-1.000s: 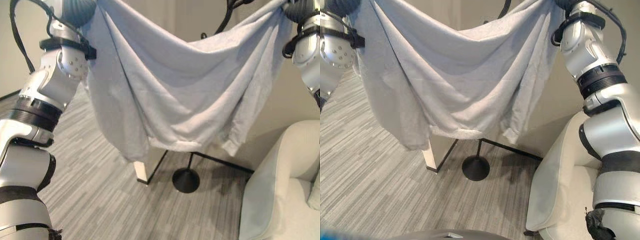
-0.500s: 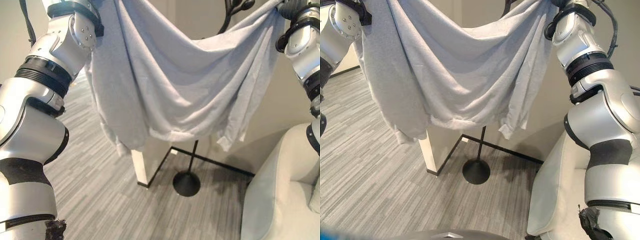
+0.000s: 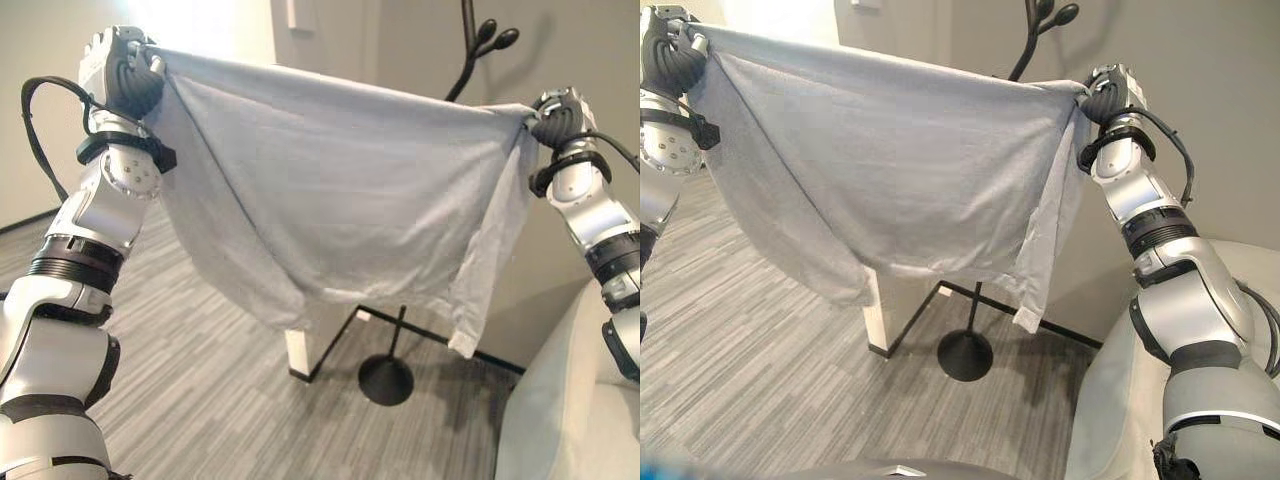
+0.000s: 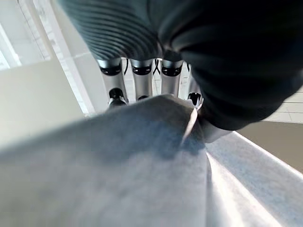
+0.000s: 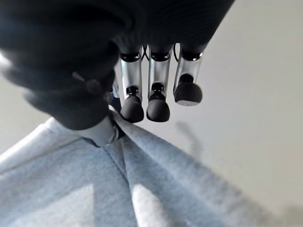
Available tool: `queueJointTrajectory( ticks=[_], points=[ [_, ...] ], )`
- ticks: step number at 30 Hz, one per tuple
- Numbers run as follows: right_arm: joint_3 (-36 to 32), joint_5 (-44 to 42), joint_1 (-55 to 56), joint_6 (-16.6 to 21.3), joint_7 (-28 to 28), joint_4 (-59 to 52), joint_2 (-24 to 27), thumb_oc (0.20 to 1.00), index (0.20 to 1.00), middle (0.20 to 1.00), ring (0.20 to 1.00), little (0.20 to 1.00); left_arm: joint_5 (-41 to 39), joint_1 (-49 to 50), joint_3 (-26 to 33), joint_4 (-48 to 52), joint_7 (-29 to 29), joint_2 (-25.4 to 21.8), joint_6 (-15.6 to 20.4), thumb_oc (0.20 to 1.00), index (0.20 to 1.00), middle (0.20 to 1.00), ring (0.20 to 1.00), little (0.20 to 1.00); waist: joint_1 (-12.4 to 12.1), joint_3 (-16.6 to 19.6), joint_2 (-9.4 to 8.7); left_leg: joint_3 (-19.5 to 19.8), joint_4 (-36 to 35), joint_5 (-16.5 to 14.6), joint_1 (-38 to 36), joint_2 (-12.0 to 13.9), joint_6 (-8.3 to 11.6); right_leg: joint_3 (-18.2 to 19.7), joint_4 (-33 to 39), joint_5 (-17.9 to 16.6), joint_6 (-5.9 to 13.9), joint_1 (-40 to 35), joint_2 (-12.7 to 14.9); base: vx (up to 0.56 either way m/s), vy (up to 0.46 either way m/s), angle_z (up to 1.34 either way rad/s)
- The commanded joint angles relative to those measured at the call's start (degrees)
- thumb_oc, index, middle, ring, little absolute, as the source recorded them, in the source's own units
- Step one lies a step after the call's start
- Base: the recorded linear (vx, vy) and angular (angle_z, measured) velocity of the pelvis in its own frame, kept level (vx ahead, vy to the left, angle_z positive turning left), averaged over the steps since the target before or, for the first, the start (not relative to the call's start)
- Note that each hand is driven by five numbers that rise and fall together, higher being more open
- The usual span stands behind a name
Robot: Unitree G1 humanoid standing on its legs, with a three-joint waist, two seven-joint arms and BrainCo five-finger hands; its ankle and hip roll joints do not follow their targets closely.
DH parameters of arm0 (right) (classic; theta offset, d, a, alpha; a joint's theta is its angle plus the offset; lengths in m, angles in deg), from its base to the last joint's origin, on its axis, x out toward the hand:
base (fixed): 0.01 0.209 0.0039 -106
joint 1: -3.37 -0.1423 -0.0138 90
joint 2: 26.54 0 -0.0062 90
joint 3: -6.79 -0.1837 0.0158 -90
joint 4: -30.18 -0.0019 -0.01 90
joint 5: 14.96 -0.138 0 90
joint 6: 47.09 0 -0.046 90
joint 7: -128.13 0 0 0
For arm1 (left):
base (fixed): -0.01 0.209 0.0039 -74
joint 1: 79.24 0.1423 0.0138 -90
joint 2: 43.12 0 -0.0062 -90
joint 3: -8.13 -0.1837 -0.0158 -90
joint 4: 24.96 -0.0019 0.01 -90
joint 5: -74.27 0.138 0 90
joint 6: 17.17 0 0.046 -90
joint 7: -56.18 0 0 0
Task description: Hang the clothes on the sofa on the clothes rack.
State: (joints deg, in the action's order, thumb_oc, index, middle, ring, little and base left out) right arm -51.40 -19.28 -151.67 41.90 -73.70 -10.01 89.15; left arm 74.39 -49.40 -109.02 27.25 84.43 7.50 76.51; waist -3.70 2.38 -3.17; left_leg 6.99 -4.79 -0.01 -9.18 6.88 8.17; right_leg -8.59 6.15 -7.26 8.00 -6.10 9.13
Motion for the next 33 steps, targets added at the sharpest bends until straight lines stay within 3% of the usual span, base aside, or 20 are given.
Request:
queueJointTrajectory(
  ticks=[1, 17, 23, 25, 30, 33],
  points=[
    [0.8, 3.2, -3.0, 0.6, -0.8, 0.5, 4.9, 0.200, 0.200, 0.200, 0.200, 0.200, -1.1, -2.2, 2.3, -1.7, 0.4, -2.0, 0.8, 0.200, 0.200, 0.200, 0.200, 0.200, -1.2, 1.7, 1.63, 0.9, 0.9, 0.5, 5.5, -6.6, -4.70, -2.7, -1.1, 10.0, 1.09, 0.7, -1.8, 0.00, 0.008, 0.05],
    [0.0, 5.6, -1.3, -0.2, -0.9, -0.9, 5.7, 0.200, 0.200, 0.200, 0.200, 0.200, -0.1, -1.6, 2.7, -0.3, 0.2, -2.4, 0.5, 0.200, 0.200, 0.200, 0.200, 0.200, -1.4, 2.0, 1.89, 0.5, 0.9, 0.2, 4.9, -6.7, -5.12, -2.4, -1.1, 9.7, 1.35, 0.4, -1.5, 0.00, 0.002, 0.00],
    [-0.4, 6.2, -2.9, -0.2, -1.7, -3.5, 5.3, 0.200, 0.200, 0.200, 0.200, 0.200, 0.0, -2.4, 2.3, 0.5, -0.1, -2.0, 0.7, 0.200, 0.200, 0.200, 0.200, 0.200, -1.6, 1.6, 2.37, 0.8, 2.5, -0.8, 5.5, -8.2, -6.21, -2.1, -1.1, 8.2, 2.15, 1.2, -0.3, 0.00, 0.074, -0.01],
    [-0.9, 6.0, -2.9, 0.0, -2.1, -5.0, 5.1, 0.200, 0.200, 0.200, 0.200, 0.200, -0.1, -2.3, 2.5, 1.8, -0.1, -2.0, 0.8, 0.200, 0.200, 0.200, 0.200, 0.200, -1.8, 1.0, 2.45, 0.6, 4.2, -1.7, 5.9, -8.8, -6.93, -2.6, -2.9, 7.9, 2.05, 1.5, 0.2, -0.01, 0.073, 0.00],
    [-1.4, 7.6, -3.6, -0.2, -2.4, -8.8, 6.2, 0.200, 0.200, 0.200, 0.200, 0.200, -1.4, -3.3, 3.1, 4.9, 0.0, -3.1, 1.5, 0.200, 0.200, 0.200, 0.200, 0.200, -0.9, -2.9, 3.39, 0.3, 5.1, -2.1, 5.5, -7.7, -7.51, -0.9, -21.4, 8.1, 3.97, 11.0, 0.0, -0.01, 0.015, 0.01],
    [-0.4, 8.1, -5.0, -0.5, -2.8, -9.5, 9.0, 0.200, 0.200, 0.200, 0.200, 0.200, -1.2, -6.6, 0.5, 6.0, 0.4, -4.2, 2.1, 0.200, 0.200, 0.200, 0.200, 0.200, 0.0, -3.5, 2.89, 0.8, 4.2, -2.6, 5.2, -5.7, -5.83, -0.6, -18.2, 7.9, 3.59, 13.3, 3.4, 0.21, -0.225, 0.15]
  ],
)
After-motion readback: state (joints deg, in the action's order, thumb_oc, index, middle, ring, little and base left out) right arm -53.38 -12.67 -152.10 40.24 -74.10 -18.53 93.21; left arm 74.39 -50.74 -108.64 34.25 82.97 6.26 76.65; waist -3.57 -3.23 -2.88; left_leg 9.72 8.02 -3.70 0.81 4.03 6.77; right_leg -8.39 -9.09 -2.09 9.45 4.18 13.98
